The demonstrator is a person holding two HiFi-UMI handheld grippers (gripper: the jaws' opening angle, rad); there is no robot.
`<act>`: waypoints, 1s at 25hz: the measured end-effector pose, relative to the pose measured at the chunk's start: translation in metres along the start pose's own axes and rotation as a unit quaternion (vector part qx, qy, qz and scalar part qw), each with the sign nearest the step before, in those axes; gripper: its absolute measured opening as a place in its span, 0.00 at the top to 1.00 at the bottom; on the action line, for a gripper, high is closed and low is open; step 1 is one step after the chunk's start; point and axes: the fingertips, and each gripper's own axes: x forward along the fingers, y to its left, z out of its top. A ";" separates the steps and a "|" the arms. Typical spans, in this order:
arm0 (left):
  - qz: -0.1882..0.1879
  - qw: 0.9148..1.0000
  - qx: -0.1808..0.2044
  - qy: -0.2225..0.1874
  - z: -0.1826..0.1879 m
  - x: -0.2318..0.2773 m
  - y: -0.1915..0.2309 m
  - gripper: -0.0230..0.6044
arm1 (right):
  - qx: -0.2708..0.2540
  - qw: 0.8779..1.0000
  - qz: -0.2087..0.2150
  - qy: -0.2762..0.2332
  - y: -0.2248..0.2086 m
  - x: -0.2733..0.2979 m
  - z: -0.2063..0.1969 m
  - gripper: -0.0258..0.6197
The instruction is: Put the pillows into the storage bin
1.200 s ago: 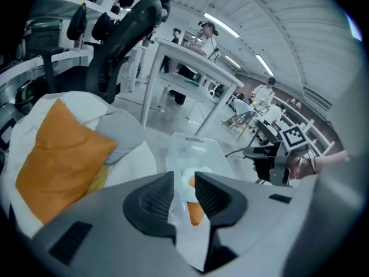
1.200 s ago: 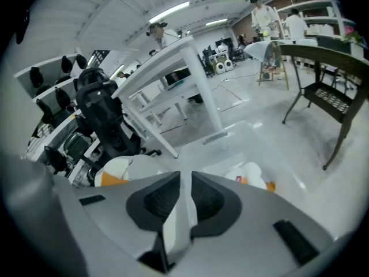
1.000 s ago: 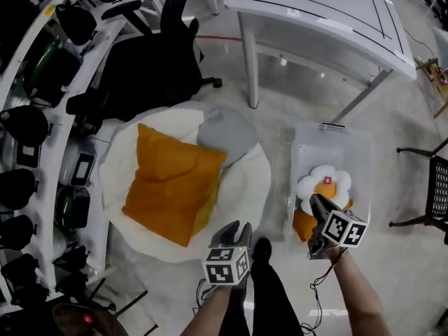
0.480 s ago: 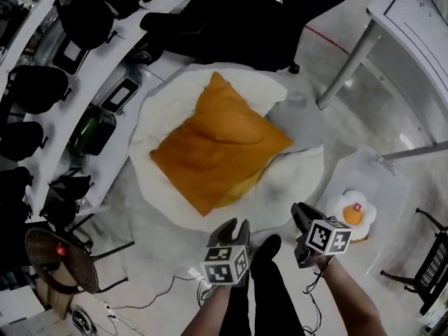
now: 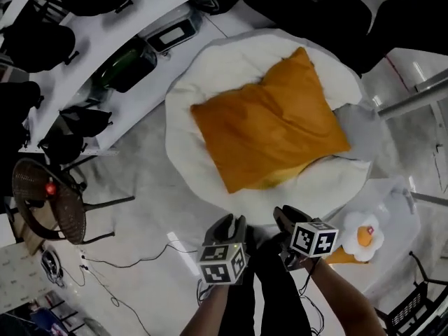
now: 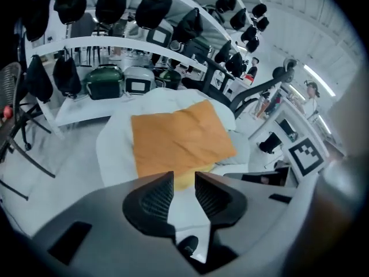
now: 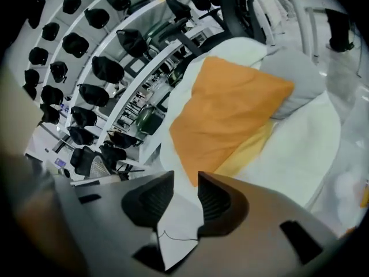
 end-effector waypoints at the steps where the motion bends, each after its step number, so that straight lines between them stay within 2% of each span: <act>1: 0.007 1.000 -0.011 -0.004 -0.001 -0.002 0.014 0.79 | -0.002 1.000 0.005 0.011 0.009 0.014 -0.007 0.76; 5: 0.033 0.998 -0.048 -0.017 -0.008 -0.008 0.070 0.79 | -0.001 0.999 0.009 0.047 0.033 0.070 -0.034 0.73; 11: 0.063 0.993 -0.099 -0.023 -0.031 -0.005 0.145 0.79 | -0.012 0.996 -0.011 0.084 0.042 0.148 -0.065 0.68; 15: 0.078 0.989 -0.126 -0.024 -0.045 0.002 0.181 0.79 | -0.018 0.994 -0.033 0.103 0.033 0.192 -0.078 0.65; 19: 0.087 0.986 -0.142 -0.028 -0.049 0.010 0.213 0.78 | -0.003 0.991 -0.065 0.119 0.016 0.234 -0.089 0.62; 25: 0.105 0.980 -0.168 -0.031 -0.055 0.018 0.255 0.79 | 0.019 0.985 -0.102 0.141 -0.004 0.282 -0.105 0.49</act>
